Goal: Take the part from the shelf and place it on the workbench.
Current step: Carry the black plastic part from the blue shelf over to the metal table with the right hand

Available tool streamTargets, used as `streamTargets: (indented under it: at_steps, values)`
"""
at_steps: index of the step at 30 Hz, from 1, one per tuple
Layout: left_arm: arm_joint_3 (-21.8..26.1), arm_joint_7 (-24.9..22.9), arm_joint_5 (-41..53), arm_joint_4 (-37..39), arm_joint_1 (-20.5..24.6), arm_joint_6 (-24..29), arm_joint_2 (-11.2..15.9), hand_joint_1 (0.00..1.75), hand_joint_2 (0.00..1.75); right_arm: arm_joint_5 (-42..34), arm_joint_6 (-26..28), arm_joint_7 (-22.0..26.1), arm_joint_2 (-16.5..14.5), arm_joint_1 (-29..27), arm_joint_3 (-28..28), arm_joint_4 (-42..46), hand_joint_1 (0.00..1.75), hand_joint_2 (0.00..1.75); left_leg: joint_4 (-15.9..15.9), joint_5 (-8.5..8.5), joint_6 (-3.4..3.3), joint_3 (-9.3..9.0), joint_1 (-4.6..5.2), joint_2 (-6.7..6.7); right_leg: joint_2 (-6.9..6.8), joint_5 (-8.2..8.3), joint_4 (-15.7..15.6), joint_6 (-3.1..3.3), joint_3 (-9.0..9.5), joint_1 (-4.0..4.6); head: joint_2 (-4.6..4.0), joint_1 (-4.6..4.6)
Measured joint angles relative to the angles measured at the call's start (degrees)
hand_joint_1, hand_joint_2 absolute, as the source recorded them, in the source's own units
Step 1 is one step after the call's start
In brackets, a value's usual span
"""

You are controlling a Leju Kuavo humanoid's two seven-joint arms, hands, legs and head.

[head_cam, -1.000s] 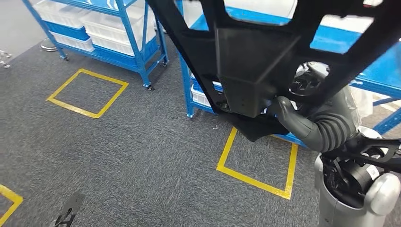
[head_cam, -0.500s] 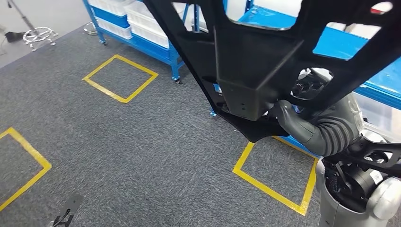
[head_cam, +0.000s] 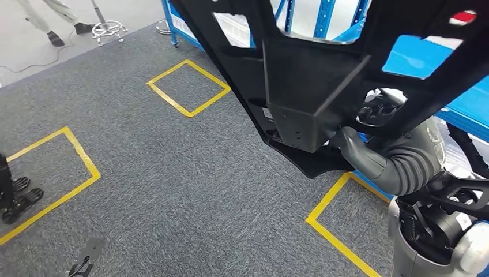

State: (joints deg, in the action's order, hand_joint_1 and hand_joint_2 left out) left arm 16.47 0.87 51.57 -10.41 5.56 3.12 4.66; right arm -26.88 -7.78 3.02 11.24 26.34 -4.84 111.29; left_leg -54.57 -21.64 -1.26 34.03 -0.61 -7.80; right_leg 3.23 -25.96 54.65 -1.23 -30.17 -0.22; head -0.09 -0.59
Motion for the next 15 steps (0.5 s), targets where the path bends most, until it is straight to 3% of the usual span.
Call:
streamTargets:
  at_steps: [2,4,6,7,8,9,11,13,15]
  values:
    - [0.0,-0.1,0.0,0.1,-0.1,-0.1,-0.2,0.0,1.75,0.0,0.0,-0.6,0.1,0.1,0.0,0.5,1.75,1.75,-2.5,-1.57,0.56,1.44,0.07,2.22,-1.52,0.42,-0.4,0.57,0.06,-0.27,0.0,-0.13]
    - [0.0,0.0,-0.1,0.1,0.0,0.0,-0.5,0.0,1.75,0.0,0.1,-1.3,0.3,0.2,0.0,0.9,1.75,1.75,-9.5,-5.17,1.22,4.71,-0.01,5.6,-3.07,0.55,-0.6,0.84,0.05,-0.38,0.0,-0.31]
    - [0.0,0.3,-0.2,0.1,0.1,0.0,-0.9,0.0,1.75,0.0,0.1,-1.9,0.4,0.3,0.0,1.2,1.75,1.75,-16.3,-7.54,1.88,7.8,-0.5,6.81,-4.64,0.52,-0.6,0.82,0.0,-0.39,0.0,-0.38]
    - [0.0,0.5,-0.2,0.1,0.0,0.1,-1.2,0.0,1.75,-0.1,0.1,-2.1,0.4,0.4,0.0,1.3,1.75,1.75,-17.1,-7.36,2.17,8.03,-0.79,7.08,-5.4,0.48,-0.6,0.75,-0.01,-0.43,0.0,-0.39]
    - [0.0,0.6,-0.2,0.1,0.0,0.1,-1.4,0.0,1.75,-0.1,0.1,-2.3,0.4,0.4,0.0,1.4,1.75,1.75,-15.4,-6.22,2.43,7.08,-1.07,7.41,-6.16,0.4,-0.5,0.61,0.03,-0.5,0.0,-0.41]
    - [0.0,0.7,-0.2,0.1,0.0,0.2,-1.6,0.0,1.75,-0.1,0.1,-2.4,0.5,0.5,0.0,1.5,1.75,1.75,-11.8,-4.5,2.71,5.11,-1.3,8.2,-6.87,0.26,-0.5,0.39,0.11,-0.57,0.0,-0.41]
    - [0.0,0.7,-0.2,0.1,0.2,0.4,-2.1,0.0,1.75,-0.1,0.1,-2.6,0.8,0.7,0.0,2.0,1.75,1.75,-4.0,-1.86,2.9,0.98,-1.31,10.9,-8.16,-0.19,-0.2,-0.36,0.26,-0.37,0.0,-0.46]
    - [0.0,0.5,-0.2,0.1,0.4,0.6,-2.7,0.0,1.75,-0.1,0.1,-2.9,1.2,1.0,0.2,2.5,1.75,1.75,-0.9,-1.28,2.14,-0.4,-0.96,11.93,-9.34,-0.51,-0.1,-1.17,0.39,0.03,0.0,-0.29]
    - [0.0,-0.1,-0.3,0.1,0.2,0.4,-3.1,0.0,1.75,-0.2,0.1,-3.2,1.4,1.1,0.2,2.7,1.75,1.75,-0.7,-1.11,1.02,-0.12,-0.73,10.45,-10.12,-0.73,-0.2,-1.83,0.57,-0.11,0.0,-0.06]
